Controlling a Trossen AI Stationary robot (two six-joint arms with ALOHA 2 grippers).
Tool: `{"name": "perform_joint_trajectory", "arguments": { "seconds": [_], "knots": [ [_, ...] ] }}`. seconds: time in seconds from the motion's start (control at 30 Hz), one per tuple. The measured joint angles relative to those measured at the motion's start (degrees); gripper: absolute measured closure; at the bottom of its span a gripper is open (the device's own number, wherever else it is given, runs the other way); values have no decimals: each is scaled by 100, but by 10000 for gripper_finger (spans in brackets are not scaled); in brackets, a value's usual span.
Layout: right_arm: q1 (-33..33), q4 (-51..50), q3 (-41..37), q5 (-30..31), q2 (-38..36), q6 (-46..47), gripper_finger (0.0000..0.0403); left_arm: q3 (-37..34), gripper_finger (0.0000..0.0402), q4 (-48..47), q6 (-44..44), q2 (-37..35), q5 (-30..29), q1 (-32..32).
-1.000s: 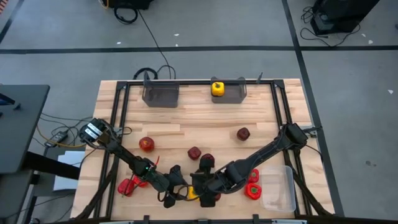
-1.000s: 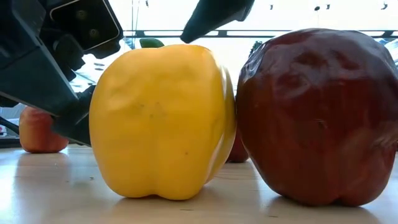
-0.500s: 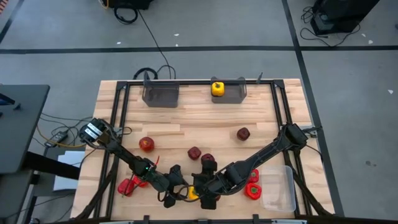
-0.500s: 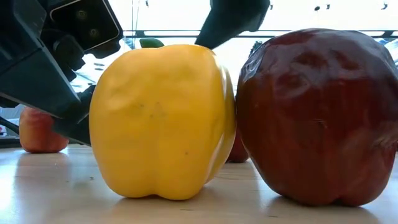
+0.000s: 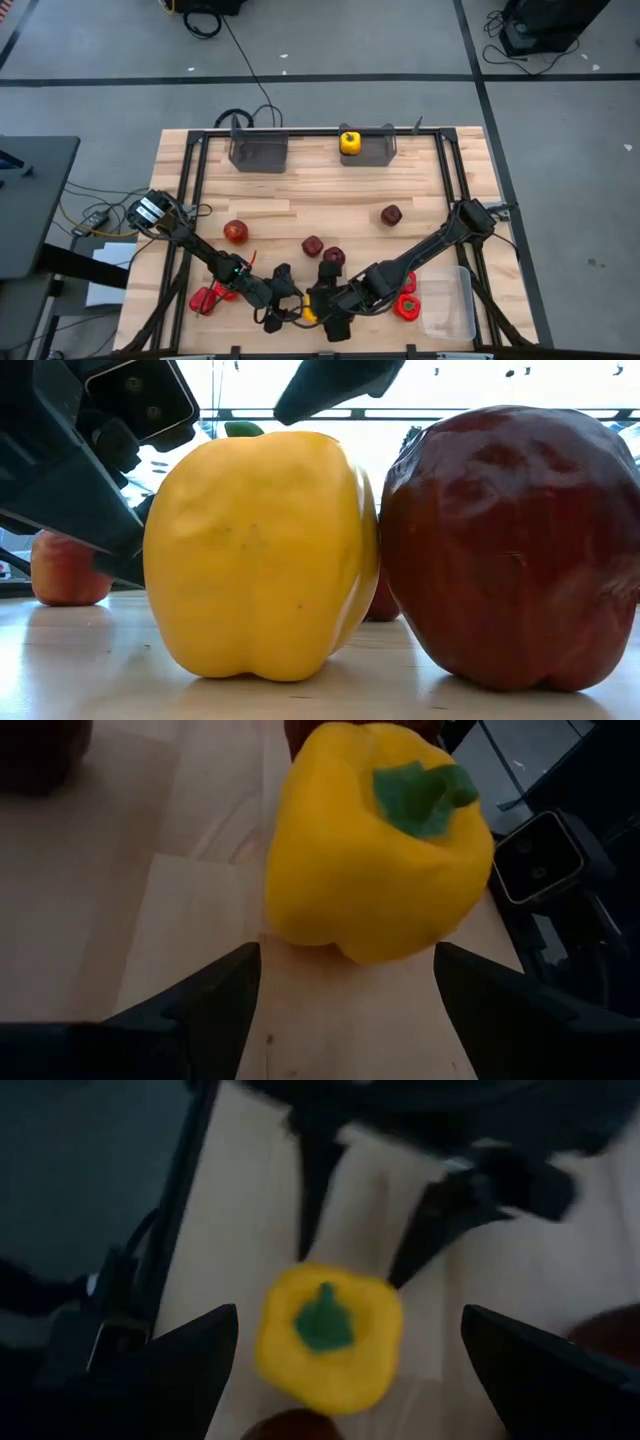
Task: Sort produce into baskets
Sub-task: Put the yellow bell pepper into the right black bin
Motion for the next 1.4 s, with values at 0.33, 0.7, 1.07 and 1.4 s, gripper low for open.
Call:
{"name": "perform_joint_trajectory", "arguments": {
  "seconds": [0.33, 0.7, 1.07, 1.4],
  "knots": [
    [-24, 412, -346, -309, -3, -250, 4, 0, 98, -26, 119, -2, 0, 15],
    [-280, 682, -734, -522, 6, -220, 3, 0, 98, -41, 138, -2, -7, 61],
    [-417, 794, -910, -676, 6, -216, 3, -2, 98, -46, -143, -2, -627, 90],
    [-809, 238, -910, -972, 6, -334, 17, -2, 112, 85, -333, -2, -743, 386]
  ]
}}
